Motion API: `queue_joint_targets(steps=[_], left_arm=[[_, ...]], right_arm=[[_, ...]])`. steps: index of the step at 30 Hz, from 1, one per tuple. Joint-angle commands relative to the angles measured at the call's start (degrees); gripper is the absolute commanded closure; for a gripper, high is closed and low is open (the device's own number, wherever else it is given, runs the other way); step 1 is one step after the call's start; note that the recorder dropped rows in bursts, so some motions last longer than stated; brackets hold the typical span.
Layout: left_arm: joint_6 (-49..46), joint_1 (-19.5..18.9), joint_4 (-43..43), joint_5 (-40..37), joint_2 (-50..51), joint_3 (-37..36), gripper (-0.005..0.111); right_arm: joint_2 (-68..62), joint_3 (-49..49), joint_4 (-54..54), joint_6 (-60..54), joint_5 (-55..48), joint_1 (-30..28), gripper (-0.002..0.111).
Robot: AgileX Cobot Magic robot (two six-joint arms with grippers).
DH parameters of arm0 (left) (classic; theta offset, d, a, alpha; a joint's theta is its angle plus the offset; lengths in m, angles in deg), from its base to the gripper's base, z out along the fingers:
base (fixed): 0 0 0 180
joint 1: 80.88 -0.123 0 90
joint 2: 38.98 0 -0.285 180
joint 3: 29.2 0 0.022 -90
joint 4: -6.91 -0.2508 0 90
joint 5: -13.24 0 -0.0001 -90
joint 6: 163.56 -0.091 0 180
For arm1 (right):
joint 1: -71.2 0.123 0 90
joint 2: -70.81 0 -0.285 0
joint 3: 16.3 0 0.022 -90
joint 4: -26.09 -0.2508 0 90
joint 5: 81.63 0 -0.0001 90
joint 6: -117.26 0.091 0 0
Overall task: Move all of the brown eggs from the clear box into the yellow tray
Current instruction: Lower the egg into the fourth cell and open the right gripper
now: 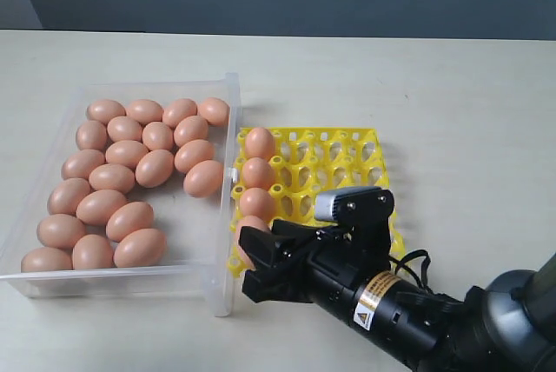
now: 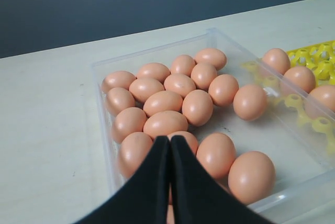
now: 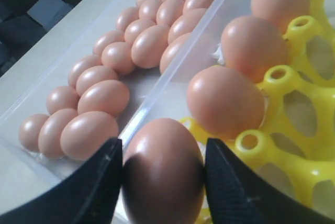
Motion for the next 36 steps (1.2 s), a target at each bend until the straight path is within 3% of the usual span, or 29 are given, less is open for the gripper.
queue_joint_targets(steps=[1, 20, 25, 31, 36], left_arm=[[0.1, -0.3, 0.3, 0.7, -0.3, -0.2, 0.106], [0.1, -0.3, 0.3, 0.7, -0.3, -0.2, 0.106], [0.1, -0.3, 0.3, 0.7, -0.3, -0.2, 0.106], [0.1, -0.3, 0.3, 0.7, -0.3, -0.2, 0.106], [0.1, -0.3, 0.3, 0.7, -0.3, -0.2, 0.106]], right_arm=[[-0.1, 0.3, 0.6, -0.2, 1.4, -0.7, 0.108], [-2.6, 2.8, -0.5, -2.0, 1.4, -0.7, 0.107], [-2.6, 2.8, -0.5, -2.8, 1.4, -0.7, 0.092], [-2.6, 2.8, -0.6, -3.2, 1.4, -0.7, 0.061], [-2.6, 2.8, -1.2, -3.2, 1.4, -0.7, 0.056]])
